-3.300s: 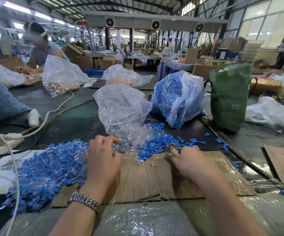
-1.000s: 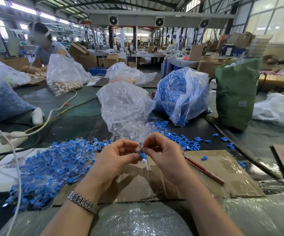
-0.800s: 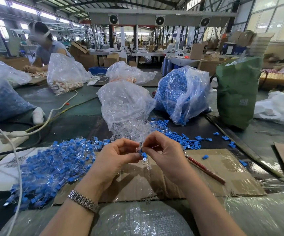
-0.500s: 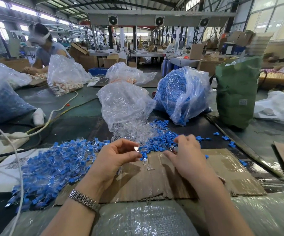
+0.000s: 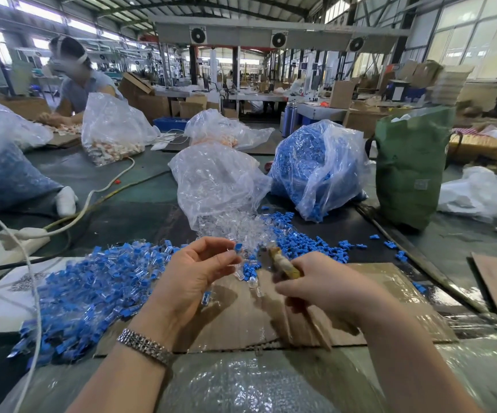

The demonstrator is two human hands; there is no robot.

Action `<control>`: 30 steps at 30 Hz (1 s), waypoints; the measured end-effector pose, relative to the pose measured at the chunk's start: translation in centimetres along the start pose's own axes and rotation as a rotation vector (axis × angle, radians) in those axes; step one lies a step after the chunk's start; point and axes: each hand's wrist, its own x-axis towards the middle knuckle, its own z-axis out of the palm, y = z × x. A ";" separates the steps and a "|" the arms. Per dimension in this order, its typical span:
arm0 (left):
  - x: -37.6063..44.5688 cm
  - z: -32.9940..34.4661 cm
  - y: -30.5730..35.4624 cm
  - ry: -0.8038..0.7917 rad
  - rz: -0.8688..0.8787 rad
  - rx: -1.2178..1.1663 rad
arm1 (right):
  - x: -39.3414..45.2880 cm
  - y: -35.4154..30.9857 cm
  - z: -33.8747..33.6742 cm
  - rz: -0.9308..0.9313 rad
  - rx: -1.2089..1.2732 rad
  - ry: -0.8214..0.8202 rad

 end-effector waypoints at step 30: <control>-0.2 0.2 -0.3 0.305 0.245 0.705 | 0.2 0.0 0.7 0.004 0.138 -0.002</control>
